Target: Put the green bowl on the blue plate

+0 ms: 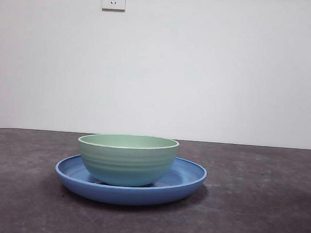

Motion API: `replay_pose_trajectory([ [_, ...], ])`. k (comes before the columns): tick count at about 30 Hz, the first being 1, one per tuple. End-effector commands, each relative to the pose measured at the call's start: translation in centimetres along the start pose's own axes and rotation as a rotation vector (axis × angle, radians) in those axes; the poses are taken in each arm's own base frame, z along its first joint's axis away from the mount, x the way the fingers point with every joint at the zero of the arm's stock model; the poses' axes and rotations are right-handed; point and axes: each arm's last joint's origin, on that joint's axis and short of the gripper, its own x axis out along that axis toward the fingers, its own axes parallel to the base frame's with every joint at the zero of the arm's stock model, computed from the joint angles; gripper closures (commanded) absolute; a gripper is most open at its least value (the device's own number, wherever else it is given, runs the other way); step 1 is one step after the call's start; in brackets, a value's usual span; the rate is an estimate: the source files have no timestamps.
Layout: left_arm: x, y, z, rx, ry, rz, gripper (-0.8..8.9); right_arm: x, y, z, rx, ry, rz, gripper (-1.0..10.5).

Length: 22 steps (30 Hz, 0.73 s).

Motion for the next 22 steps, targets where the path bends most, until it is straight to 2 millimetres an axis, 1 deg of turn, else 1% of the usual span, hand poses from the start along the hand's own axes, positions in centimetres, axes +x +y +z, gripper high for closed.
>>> replay_pose_trajectory([
  [1, 0.19, 0.04, -0.71, 0.012, 0.025, 0.004, 7.88, 0.02, -0.04, -0.37, -0.014, 0.026, -0.007, 9.1],
  [3, 0.2, 0.04, -0.73, 0.012, 0.025, 0.004, 7.88, 0.01, -0.04, -0.63, -0.014, 0.053, -0.007, 9.1],
  [11, 0.19, 0.04, -0.71, 0.012, 0.025, 0.003, 7.88, 0.01, -0.06, -0.63, -0.023, 0.052, -0.007, 9.1],
  [22, 0.19, 0.04, -0.71, 0.012, 0.025, 0.004, 7.88, 0.02, -0.04, -0.36, -0.027, 0.025, -0.006, 9.1],
])
